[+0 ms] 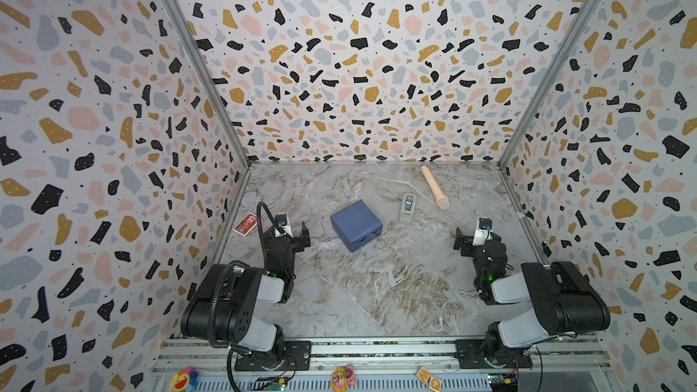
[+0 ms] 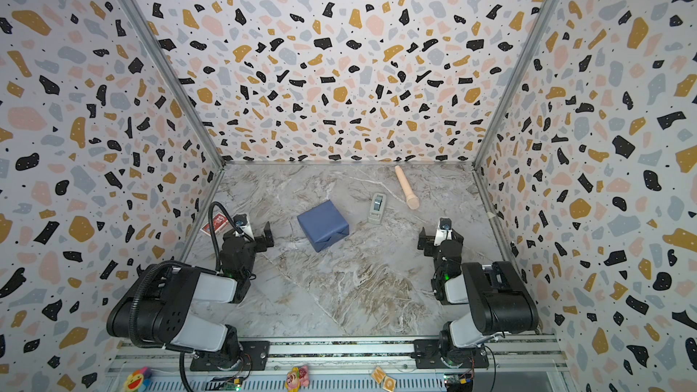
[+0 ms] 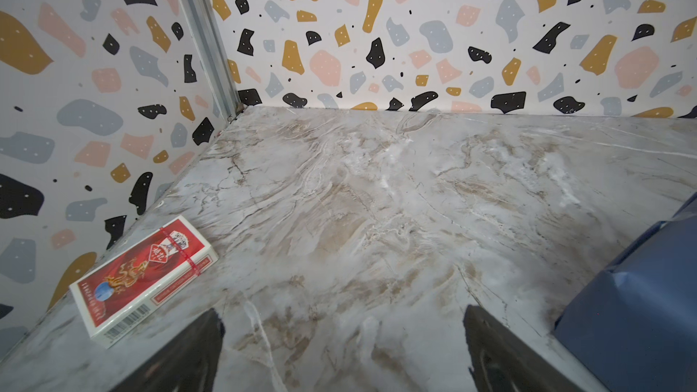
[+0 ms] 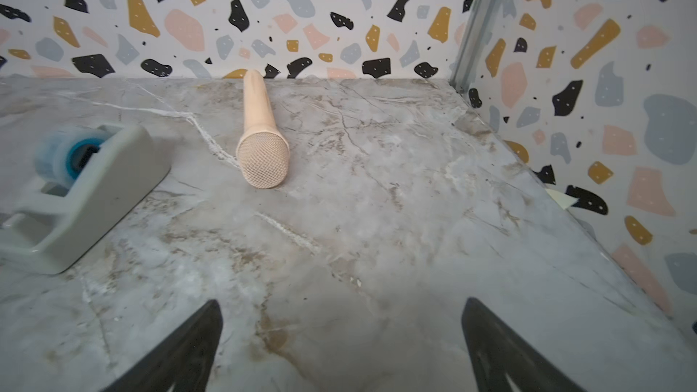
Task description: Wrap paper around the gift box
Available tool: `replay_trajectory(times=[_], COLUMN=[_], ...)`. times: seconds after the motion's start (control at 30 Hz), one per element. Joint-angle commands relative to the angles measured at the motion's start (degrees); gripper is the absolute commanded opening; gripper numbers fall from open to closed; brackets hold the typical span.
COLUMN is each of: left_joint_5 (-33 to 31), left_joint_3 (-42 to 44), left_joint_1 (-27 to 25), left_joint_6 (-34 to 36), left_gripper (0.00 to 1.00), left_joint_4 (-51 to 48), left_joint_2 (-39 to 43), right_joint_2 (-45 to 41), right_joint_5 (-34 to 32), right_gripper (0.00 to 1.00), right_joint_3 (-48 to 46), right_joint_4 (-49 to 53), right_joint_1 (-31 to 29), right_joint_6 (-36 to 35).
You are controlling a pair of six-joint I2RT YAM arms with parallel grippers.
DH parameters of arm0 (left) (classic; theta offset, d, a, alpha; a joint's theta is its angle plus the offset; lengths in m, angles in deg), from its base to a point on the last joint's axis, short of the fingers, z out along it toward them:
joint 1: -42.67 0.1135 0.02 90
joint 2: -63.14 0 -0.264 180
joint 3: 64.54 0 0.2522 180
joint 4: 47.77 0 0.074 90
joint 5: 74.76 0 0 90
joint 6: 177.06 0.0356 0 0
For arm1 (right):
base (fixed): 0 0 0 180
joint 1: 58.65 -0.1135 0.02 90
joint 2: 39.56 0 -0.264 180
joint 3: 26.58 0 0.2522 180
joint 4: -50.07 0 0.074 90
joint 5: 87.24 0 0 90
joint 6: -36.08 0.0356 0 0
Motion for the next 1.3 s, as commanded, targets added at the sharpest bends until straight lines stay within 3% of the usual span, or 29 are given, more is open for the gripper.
replay_trajectory(times=[0.0,1.27], left_joint_5=[0.91,0.10], left_joint_3=[0.16,-0.23], left_joint_1=[-0.07,-0.92], left_joint_6=[0.98,1.79], left_gripper=[0.99,1.00], left_joint_4=[4.76,3.98], left_joint_2=[1.08,0.94], right_joint_2=[-1.13,-0.44], right_joint_5=[0.99,0.03], right_gripper=[0.99,0.99], right_joint_3=[1.61,2.31], right_joint_4=[-2.50,-2.13], right_joint_1=[-0.19,-0.89], right_joint_6=[-1.25,-1.85])
